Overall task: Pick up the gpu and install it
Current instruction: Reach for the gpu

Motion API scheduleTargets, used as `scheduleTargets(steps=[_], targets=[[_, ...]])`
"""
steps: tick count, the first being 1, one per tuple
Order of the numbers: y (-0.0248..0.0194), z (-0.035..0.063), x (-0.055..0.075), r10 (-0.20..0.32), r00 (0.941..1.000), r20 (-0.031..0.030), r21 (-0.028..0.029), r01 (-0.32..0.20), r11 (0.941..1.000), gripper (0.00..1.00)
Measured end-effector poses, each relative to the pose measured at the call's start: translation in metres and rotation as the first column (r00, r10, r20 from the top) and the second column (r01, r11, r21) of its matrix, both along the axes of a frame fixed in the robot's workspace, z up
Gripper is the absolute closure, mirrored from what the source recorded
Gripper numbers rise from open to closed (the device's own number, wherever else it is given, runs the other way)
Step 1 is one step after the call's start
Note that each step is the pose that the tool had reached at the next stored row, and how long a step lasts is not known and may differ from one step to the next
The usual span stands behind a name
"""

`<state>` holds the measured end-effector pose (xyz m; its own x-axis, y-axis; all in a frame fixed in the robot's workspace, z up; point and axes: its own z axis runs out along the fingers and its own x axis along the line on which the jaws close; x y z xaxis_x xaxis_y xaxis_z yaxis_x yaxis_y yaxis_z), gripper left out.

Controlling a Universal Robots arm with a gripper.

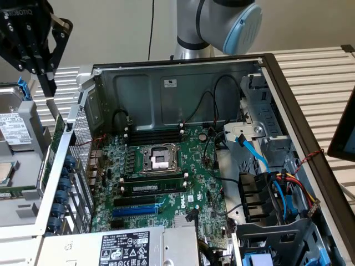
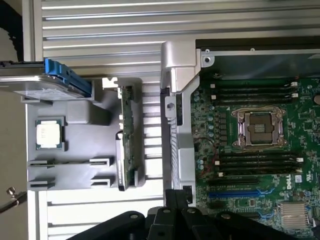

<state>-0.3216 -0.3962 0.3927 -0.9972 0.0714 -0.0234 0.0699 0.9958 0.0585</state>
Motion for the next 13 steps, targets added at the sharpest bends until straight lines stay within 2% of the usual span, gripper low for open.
scheduleTargets(steps=[1, 3, 4, 9, 13], targets=[[0.0000, 0.0000, -0.003, 0.000, 1.0000, 0.0006, 0.0073, 0.000, 1.0000, 0.89], [0.0000, 0.0000, -0.010, 0.000, 1.0000, 0.0015, 0.0257, 0.000, 0.9997, 0.89], [0.0000, -0.0001, -0.014, 0.000, 1.0000, 0.0014, 0.0295, 0.000, 0.9996, 0.89], [0.0000, -0.0037, -0.035, 0.000, 1.0000, 0.0014, 0.0300, 0.000, 0.9995, 0.89], [0.0000, -0.0108, -0.040, -0.001, 1.0000, 0.0015, 0.0301, 0.001, 0.9995, 0.89]])
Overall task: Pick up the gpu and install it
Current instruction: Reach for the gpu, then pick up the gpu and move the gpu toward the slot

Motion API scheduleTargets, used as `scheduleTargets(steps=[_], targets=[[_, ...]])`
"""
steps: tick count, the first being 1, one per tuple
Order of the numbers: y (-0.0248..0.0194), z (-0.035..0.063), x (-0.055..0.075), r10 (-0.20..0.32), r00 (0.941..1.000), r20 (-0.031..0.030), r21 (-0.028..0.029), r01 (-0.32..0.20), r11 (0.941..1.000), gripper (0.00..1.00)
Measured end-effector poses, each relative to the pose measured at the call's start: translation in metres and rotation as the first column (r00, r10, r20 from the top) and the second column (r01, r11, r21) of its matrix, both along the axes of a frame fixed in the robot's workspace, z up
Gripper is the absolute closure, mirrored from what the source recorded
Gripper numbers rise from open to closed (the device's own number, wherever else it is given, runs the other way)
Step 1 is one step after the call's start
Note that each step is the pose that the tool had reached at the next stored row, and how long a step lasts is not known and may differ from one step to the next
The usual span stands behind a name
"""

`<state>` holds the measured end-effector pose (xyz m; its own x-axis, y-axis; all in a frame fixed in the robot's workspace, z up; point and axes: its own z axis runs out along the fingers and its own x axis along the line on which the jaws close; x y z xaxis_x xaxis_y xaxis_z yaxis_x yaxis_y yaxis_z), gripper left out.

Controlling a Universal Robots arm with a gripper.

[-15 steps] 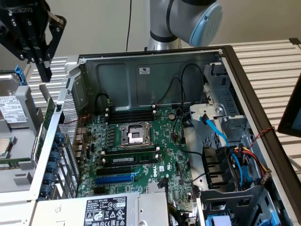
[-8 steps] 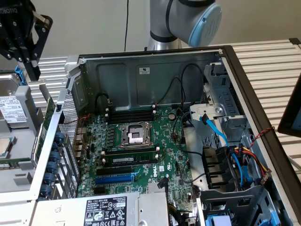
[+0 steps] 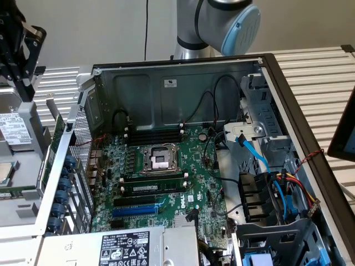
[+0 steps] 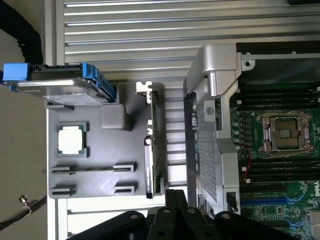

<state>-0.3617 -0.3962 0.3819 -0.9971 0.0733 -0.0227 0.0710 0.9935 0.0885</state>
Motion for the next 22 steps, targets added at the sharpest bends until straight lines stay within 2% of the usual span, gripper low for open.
scheduleTargets(steps=[3, 7, 22], targets=[[0.0000, -0.0030, -0.0009, 0.000, 1.0000, 0.0001, 0.0000, 0.000, 1.0000, 0.89], [0.0023, -0.0035, -0.0017, -0.001, 1.0000, 0.0001, 0.0000, 0.001, 1.0000, 0.89], [0.0025, -0.0034, -0.0019, -0.001, 1.0000, 0.0000, 0.0000, 0.001, 1.0000, 0.89]])
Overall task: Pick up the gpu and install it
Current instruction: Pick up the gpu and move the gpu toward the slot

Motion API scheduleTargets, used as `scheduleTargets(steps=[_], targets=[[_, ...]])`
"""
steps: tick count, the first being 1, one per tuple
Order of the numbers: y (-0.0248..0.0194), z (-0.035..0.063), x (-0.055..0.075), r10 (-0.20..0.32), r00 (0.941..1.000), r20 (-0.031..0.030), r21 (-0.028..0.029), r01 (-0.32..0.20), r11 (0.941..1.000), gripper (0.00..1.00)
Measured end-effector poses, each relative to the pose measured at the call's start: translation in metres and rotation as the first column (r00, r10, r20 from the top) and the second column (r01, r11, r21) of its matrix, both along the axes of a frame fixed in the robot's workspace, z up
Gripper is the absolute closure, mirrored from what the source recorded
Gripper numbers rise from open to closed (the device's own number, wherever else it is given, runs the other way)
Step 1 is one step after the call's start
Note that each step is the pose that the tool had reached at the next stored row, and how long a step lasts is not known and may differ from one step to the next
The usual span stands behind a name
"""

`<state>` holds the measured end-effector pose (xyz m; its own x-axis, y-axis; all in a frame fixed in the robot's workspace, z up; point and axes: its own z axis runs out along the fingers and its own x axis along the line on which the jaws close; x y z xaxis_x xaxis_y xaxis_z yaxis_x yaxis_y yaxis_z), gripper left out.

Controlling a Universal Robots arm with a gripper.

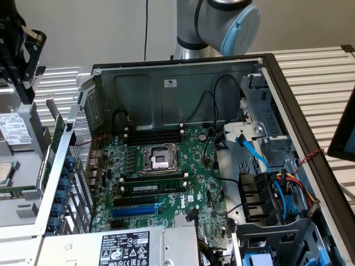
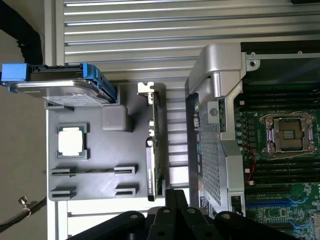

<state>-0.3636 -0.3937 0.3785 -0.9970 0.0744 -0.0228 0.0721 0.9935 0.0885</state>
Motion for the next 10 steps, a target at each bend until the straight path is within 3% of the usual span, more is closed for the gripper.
scheduleTargets(steps=[5, 8, 10], targets=[[0.0058, -0.0004, -0.0038, 0.000, 1.0000, 0.0007, -0.0039, 0.000, 1.0000, 0.89], [0.0087, -0.0018, -0.0074, 0.000, 1.0000, 0.0037, -0.0124, 0.000, 0.9999, 0.89], [0.0101, -0.0028, -0.0101, 0.000, 0.9999, 0.0101, -0.0180, 0.000, 0.9998, 0.89]])
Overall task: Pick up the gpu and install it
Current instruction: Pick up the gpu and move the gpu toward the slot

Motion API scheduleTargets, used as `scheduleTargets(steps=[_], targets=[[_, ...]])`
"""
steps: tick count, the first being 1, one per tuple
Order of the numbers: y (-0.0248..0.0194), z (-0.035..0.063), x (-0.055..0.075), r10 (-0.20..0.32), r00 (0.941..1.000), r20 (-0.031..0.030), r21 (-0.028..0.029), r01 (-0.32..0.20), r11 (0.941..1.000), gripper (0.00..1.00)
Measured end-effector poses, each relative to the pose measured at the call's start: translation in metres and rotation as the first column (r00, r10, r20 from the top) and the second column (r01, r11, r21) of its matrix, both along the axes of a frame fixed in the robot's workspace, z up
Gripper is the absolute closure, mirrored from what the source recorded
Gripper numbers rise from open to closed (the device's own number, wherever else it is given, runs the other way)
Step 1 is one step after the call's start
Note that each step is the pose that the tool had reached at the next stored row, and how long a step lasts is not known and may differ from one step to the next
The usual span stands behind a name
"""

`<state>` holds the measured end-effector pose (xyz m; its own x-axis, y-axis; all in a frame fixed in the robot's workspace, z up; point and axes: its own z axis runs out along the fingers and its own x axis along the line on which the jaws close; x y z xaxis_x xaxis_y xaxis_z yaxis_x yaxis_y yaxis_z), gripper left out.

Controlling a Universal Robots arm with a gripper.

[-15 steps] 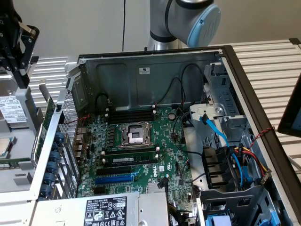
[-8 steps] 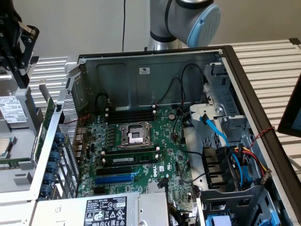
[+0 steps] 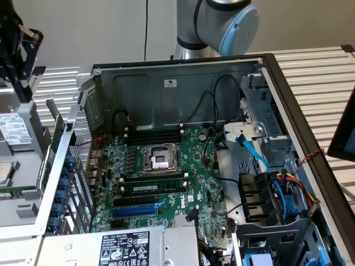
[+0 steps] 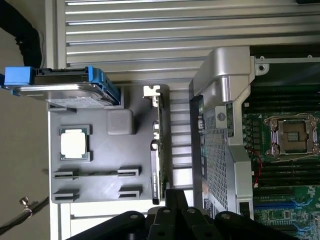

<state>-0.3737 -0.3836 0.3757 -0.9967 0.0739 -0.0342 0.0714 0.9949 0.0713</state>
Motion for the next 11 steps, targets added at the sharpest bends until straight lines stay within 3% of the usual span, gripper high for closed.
scheduleTargets(steps=[4, 7, 11], targets=[[0.0030, -0.0022, -0.006, 0.000, 0.9999, 0.0143, -0.0050, 0.000, 1.0000, 0.89], [0.0044, -0.0046, -0.010, 0.000, 0.9997, 0.0243, -0.0053, 0.000, 1.0000, 0.89], [0.0044, -0.0090, -0.012, -0.001, 0.9995, 0.0303, -0.0054, 0.001, 1.0000, 0.89]])
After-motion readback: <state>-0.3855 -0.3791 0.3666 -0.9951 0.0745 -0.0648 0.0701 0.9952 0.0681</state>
